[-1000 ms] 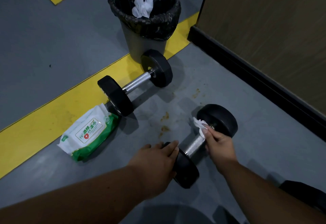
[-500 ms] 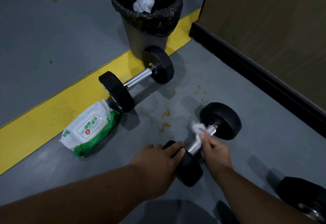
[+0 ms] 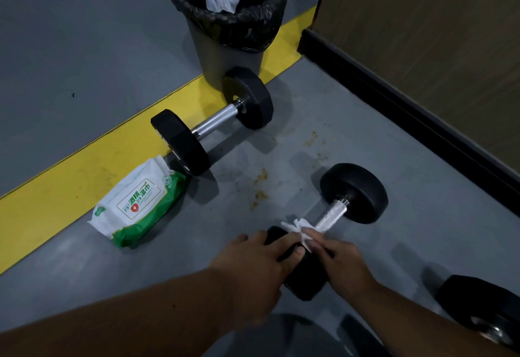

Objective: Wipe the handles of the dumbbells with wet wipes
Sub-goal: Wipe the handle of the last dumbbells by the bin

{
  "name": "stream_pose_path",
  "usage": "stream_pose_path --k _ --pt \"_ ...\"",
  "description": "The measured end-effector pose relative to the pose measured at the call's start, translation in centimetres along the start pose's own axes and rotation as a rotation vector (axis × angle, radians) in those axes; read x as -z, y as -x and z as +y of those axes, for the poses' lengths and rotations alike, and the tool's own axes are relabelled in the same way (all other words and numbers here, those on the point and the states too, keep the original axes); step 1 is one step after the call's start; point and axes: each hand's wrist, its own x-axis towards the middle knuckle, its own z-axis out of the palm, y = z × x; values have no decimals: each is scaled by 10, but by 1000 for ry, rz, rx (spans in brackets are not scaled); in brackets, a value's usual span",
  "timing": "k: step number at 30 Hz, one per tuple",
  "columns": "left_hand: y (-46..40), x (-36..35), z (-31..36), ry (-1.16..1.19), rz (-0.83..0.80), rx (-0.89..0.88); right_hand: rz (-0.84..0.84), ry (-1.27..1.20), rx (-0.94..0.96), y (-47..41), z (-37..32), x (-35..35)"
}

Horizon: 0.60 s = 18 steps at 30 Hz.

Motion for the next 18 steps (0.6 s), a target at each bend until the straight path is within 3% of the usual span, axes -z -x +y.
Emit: stream_pose_path --k 3,6,8,11,14,16,18 --pt "1 -3 1 -16 2 -11 -31 16 20 -10 1 16" --pt "0 -4 2 -30 -5 -17 301 -67 -33 -25 1 23" --pt "-1 -3 2 -30 -15 -12 423 -192 -55 -23 -3 13" --pt "-1 -1 0 -30 -31 -6 235 -244 -67 -9 -8 -11" --pt "-2 -2 -2 -36 -26 4 4 -123 -56 -11 -11 -3" --pt "-2 -3 -2 -45 -27 11 66 -93 -41 -23 -13 17" --pt "-2 -4 -2 -42 -16 5 287 -159 -98 -36 -13 32"
